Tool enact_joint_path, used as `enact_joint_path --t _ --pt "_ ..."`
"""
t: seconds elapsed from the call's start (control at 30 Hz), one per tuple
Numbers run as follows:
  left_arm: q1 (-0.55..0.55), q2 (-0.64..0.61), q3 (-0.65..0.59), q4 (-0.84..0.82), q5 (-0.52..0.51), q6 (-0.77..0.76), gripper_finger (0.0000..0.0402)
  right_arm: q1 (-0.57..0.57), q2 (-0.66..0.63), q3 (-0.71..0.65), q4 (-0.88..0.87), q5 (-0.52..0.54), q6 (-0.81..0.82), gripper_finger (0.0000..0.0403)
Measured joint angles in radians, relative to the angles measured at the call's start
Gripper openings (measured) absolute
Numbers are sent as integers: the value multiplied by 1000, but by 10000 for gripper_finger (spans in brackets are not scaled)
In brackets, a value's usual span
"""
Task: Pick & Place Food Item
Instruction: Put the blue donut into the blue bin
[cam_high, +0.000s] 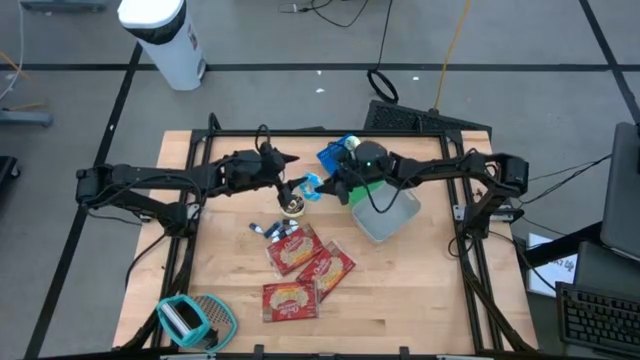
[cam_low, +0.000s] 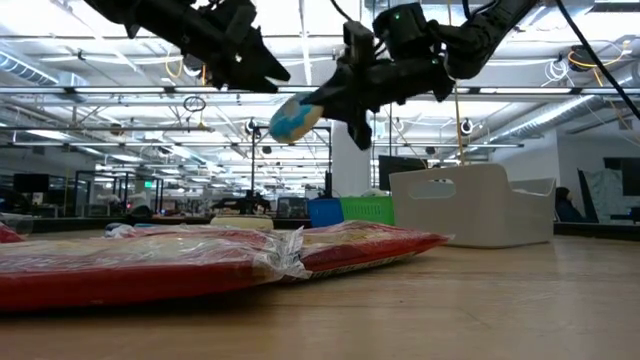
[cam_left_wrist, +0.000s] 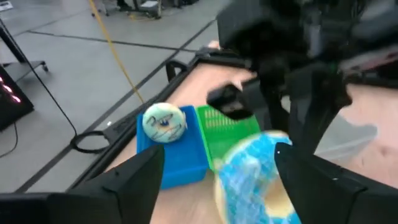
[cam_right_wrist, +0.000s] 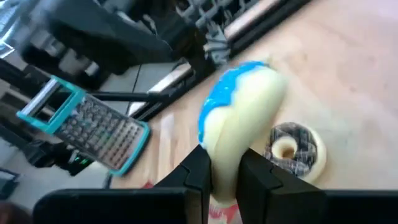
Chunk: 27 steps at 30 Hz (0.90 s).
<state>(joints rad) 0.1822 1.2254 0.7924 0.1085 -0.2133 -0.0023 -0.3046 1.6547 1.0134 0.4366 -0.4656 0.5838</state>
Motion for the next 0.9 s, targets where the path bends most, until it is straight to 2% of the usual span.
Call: enact_joint_path --t 0.2,0.3,0.47,0.63,0.7,0.9 --pt "-1 11 0 -7 -3 0 335 -65 -98 5 -125 -7 -19 43" --pt "0 10 0 -6 -4 0 337 -105 -128 51 -243 -7 -37 43" --pt "0 10 0 -8 -5 4 332 -167 -136 266 -586 4 -168 43" --pt "0 10 -1 -12 -5 -1 333 -218 -84 477 -910 162 -364 43" --pt "0 10 -1 -23 -5 -3 332 -246 -61 504 -951 208 -396 43" --pt "0 11 -1 -39 -5 -33 329 -305 18 480 -987 205 -464 43"
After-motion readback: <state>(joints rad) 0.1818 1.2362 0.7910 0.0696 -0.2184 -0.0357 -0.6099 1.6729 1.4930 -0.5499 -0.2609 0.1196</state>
